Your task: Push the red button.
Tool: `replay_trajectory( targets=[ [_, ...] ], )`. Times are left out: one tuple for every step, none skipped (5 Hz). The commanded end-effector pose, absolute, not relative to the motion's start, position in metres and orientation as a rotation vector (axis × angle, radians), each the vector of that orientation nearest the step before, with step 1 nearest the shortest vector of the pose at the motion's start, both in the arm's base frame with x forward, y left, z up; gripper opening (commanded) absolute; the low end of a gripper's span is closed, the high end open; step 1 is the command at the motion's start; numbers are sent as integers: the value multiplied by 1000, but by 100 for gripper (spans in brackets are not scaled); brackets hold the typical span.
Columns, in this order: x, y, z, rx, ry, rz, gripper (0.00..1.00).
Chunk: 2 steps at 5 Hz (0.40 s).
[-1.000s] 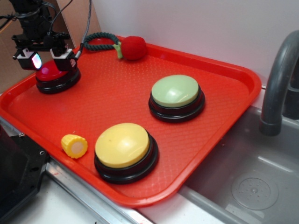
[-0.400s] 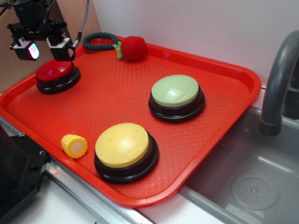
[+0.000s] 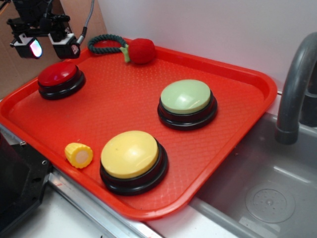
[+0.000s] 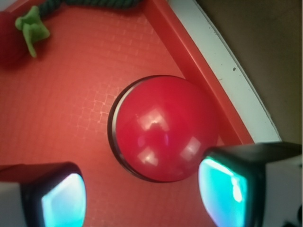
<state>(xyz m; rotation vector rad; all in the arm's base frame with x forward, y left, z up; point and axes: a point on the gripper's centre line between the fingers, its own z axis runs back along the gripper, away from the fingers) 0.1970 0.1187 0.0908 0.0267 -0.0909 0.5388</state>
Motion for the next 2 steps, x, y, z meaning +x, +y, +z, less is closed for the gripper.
replay_trajectory(
  targets=[
    [202, 124, 124, 64, -199, 528, 100],
    [202, 123, 129, 67, -208, 522, 100]
  ],
)
